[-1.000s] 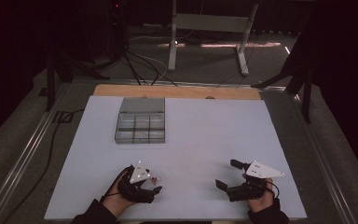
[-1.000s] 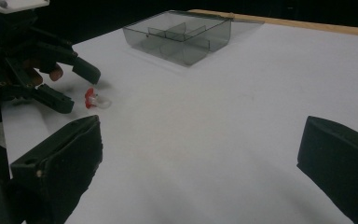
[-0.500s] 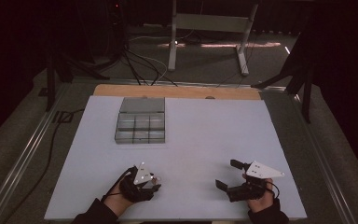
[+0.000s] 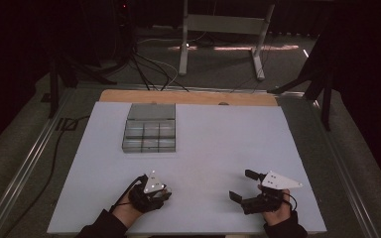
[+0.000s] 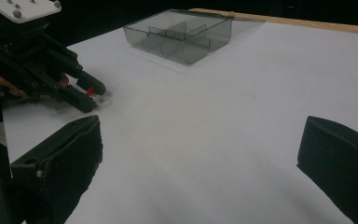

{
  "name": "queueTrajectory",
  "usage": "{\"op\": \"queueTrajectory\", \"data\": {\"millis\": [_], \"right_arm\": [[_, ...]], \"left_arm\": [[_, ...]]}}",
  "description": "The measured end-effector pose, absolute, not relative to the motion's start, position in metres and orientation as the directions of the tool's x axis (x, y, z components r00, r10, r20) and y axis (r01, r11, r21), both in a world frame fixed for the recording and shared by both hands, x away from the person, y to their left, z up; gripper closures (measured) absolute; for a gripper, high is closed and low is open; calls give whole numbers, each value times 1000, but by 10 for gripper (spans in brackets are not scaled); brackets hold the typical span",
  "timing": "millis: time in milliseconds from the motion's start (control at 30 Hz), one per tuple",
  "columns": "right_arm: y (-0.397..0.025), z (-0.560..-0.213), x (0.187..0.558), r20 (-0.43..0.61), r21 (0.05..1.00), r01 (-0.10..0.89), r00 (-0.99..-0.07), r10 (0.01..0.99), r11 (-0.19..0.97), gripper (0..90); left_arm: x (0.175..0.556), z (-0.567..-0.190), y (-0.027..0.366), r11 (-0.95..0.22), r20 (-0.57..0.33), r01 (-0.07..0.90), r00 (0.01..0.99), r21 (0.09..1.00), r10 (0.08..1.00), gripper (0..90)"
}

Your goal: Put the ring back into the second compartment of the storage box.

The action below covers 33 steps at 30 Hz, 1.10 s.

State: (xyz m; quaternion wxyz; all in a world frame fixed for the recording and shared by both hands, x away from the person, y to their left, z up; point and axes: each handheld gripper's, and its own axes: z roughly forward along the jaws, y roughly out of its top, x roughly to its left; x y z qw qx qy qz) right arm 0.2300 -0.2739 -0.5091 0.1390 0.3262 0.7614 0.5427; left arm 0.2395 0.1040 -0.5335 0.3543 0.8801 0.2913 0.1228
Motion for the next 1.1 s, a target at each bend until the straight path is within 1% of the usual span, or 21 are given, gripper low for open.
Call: {"op": "queueTrajectory", "data": {"millis": [133,467,767,1100], "right_arm": [[-274,-509,231,145,917,348,-747,649,196,0],[-274,-510,231,141,916,347,-748,649,201,0],[-274,-509,230,138,917,344,-749,648,201,0],[-274,-509,230,140,917,345,-747,650,200,0]], "left_arm": [[240,-533,104,-580,7,428,800,693,599,682],[241,-532,103,-596,15,422,807,683,590,721],[241,-525,107,-574,12,424,797,700,604,733],[240,-518,108,-570,12,411,804,712,595,734]]}}
